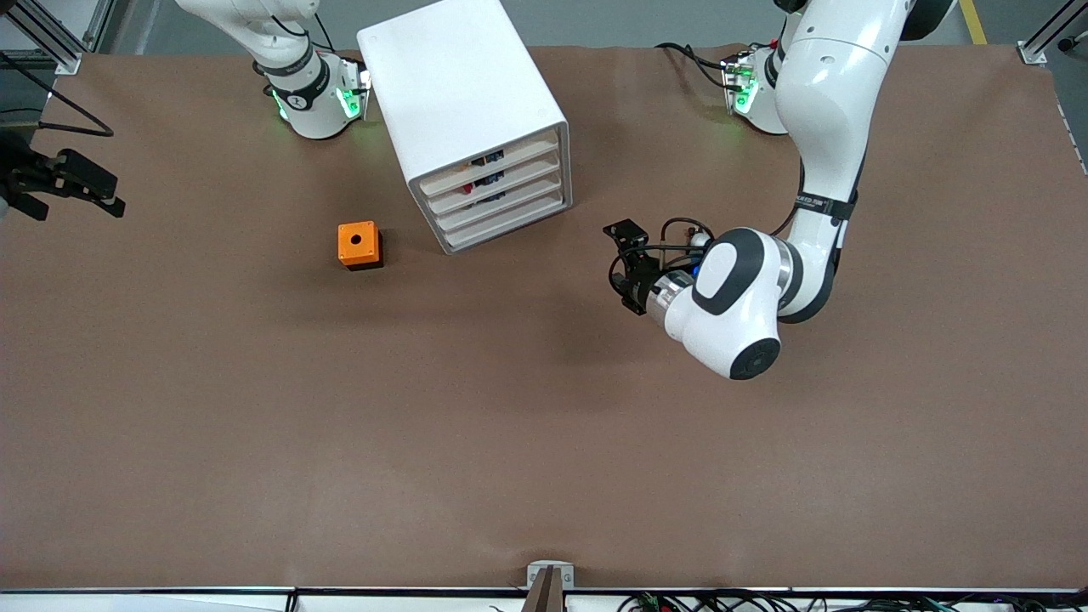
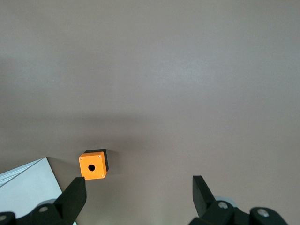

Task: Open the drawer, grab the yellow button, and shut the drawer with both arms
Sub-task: 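Grasp the drawer handle with the left gripper and pull it open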

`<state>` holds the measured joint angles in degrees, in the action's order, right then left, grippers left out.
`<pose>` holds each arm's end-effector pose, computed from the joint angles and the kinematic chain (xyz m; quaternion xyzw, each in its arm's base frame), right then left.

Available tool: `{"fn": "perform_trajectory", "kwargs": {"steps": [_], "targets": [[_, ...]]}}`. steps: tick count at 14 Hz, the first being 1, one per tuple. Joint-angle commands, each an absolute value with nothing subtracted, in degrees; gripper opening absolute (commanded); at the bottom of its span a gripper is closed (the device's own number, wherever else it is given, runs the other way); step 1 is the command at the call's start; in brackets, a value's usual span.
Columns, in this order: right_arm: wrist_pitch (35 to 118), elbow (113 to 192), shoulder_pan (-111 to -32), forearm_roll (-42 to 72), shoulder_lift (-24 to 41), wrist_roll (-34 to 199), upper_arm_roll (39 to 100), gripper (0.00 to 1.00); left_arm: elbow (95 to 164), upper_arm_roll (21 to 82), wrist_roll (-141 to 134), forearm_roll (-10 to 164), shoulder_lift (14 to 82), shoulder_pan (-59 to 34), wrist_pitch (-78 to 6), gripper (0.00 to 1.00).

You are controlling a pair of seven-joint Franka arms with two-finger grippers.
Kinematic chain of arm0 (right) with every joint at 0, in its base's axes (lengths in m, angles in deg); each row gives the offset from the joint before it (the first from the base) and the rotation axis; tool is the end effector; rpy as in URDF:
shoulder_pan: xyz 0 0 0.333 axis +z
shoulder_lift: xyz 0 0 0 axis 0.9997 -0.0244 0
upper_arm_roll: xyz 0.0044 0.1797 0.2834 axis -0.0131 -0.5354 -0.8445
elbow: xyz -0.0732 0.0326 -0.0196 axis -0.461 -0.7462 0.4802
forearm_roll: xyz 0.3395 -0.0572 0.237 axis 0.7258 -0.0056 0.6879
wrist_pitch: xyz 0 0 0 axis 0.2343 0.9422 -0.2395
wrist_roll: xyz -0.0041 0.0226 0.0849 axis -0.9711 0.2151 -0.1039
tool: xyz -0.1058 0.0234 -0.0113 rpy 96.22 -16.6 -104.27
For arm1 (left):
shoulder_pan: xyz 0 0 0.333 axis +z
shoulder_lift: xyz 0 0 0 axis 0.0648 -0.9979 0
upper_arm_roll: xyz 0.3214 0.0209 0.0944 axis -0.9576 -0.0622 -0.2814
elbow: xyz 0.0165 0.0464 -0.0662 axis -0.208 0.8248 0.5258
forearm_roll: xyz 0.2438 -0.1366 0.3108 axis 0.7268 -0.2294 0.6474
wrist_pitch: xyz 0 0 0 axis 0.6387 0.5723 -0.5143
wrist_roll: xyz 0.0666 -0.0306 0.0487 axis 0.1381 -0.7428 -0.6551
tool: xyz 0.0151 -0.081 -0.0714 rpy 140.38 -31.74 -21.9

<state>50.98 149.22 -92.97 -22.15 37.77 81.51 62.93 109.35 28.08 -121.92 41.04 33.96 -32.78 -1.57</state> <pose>0.5473 -0.0338 0.6499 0.9998 0.0188 0.0012 0.0007 0.5994 -0.3720 0.3007 -0.5121 -0.7312 0.4120 0.1824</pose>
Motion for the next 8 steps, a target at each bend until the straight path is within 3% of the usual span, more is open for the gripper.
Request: {"fn": "perform_trajectory", "kwargs": {"steps": [1,8], "targets": [[50.9,148.7,-93.7,-22.7,37.7,80.6,62.5,1.00,108.2,28.1,-122.4,40.7,34.1,-33.7,-0.6,1.00],[51.0,148.7,-93.6,-22.7,37.7,80.6,62.5,1.00,108.6,29.3,-133.3,28.0,32.0,-38.9,-0.6,1.00]]}}
